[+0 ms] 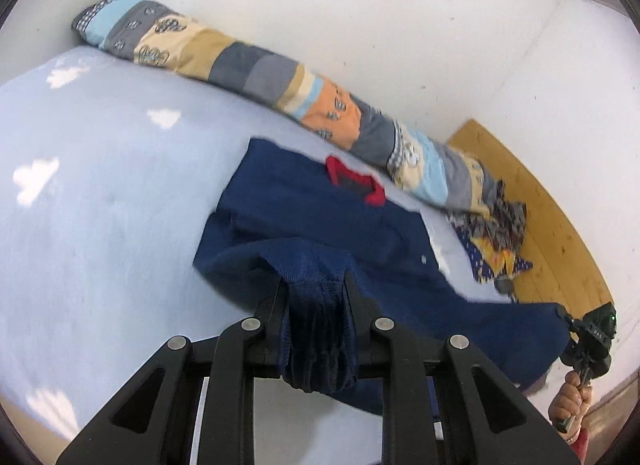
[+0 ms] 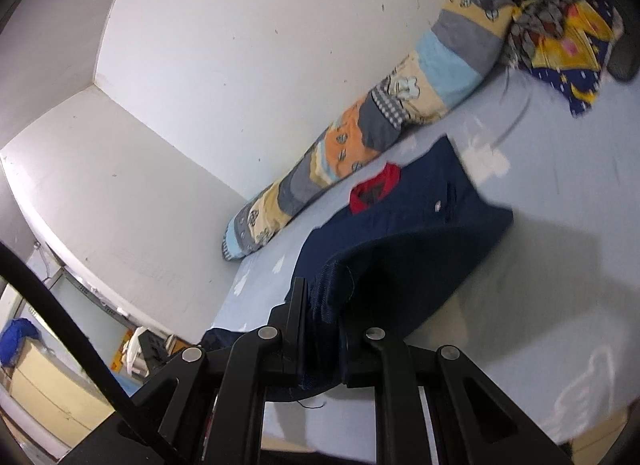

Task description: Fold large clothes

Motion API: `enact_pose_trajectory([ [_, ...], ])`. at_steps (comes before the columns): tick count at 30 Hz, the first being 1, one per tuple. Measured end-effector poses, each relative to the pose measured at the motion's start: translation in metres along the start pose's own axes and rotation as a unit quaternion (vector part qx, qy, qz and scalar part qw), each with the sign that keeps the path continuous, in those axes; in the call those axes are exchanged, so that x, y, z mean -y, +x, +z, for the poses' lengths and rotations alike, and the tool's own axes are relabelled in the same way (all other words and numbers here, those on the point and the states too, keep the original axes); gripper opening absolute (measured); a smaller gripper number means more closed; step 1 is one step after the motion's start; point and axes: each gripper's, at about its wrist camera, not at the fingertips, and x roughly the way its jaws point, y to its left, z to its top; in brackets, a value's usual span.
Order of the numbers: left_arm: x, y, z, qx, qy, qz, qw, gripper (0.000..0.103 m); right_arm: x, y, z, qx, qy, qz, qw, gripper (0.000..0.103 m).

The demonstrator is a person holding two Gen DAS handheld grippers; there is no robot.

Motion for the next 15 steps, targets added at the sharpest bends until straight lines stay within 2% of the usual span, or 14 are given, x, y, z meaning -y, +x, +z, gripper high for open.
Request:
enact_pose_trajectory([
  [5, 0.005, 0.033, 0.051, 0.003, -0.001, 0.003, 1.0, 0.02, 0.008, 0.035, 0.05, 0.01, -0.003, -0.012, 1.0, 0.013],
  [11, 0.001, 0.12, 0.125, -0.022, -0.008, 0.021, 0.9995, 0.021, 0.04, 0.109, 0.124, 0.004, 0.018, -0.037, 0.999, 0.013],
  [15, -0.018, 0.204, 0.17, -0.06, -0.031, 0.034, 0.9971, 0.021, 0.077, 0.173, 0.171, -0.007, 0.047, -0.072, 0.996, 0.013],
])
